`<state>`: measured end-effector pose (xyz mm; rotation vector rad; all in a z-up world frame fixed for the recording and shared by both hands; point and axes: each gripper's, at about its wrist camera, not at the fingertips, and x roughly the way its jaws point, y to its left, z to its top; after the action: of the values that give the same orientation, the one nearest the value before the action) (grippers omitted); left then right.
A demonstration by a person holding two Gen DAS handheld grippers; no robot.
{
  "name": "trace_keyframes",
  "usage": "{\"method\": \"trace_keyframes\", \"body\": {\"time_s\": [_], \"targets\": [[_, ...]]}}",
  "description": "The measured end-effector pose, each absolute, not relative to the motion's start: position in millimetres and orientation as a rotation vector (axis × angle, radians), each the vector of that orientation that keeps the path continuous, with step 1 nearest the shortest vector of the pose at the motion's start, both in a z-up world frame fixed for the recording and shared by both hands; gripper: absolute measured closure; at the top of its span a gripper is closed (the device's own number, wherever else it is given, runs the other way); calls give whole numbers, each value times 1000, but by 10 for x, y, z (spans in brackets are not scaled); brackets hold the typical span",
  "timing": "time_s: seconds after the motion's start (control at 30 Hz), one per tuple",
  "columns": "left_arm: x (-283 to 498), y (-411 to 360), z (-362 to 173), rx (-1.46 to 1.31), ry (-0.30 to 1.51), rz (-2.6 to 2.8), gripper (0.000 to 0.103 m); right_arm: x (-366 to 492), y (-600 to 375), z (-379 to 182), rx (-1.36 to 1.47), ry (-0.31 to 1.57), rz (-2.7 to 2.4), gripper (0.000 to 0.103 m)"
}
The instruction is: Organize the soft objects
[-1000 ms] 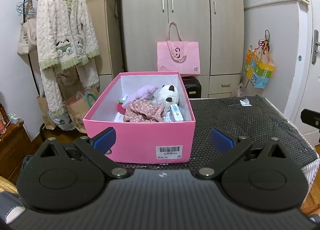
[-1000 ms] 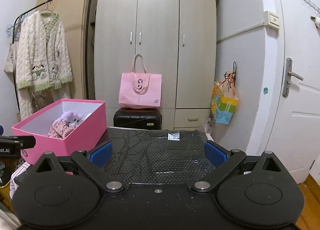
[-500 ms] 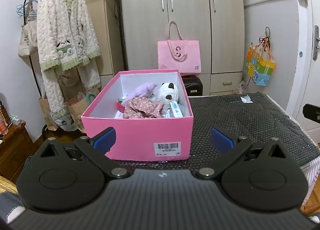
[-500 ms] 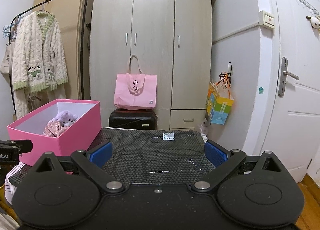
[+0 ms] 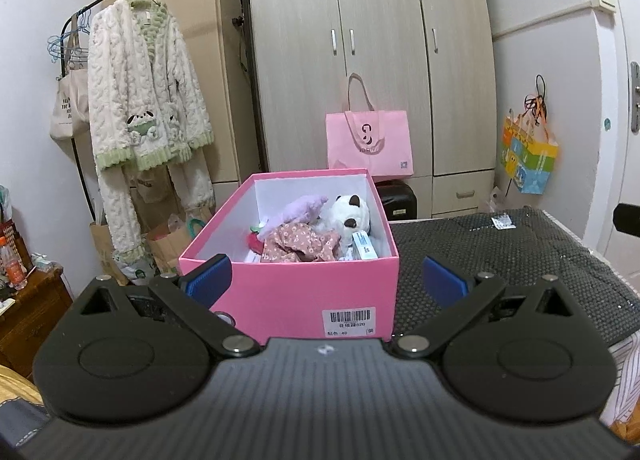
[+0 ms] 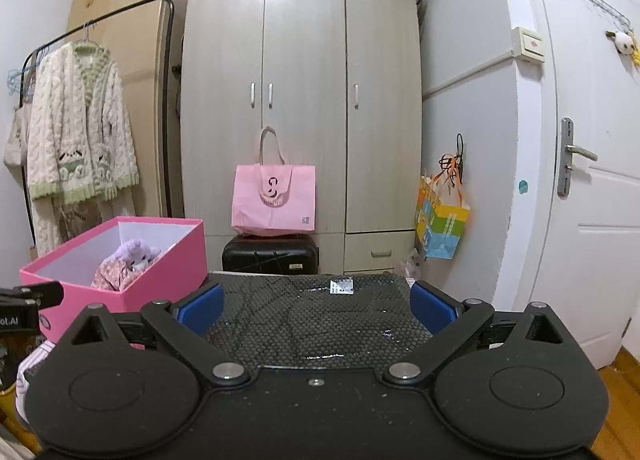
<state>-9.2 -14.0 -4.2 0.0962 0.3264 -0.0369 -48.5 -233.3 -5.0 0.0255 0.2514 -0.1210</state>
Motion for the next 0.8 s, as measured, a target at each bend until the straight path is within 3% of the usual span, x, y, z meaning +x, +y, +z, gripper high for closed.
{"method": "trace_keyframes", "body": {"time_s": [0.8], "targets": [[-71, -103, -105, 78, 315, -8, 0, -388, -2292, -158, 8, 282, -109, 1]]}}
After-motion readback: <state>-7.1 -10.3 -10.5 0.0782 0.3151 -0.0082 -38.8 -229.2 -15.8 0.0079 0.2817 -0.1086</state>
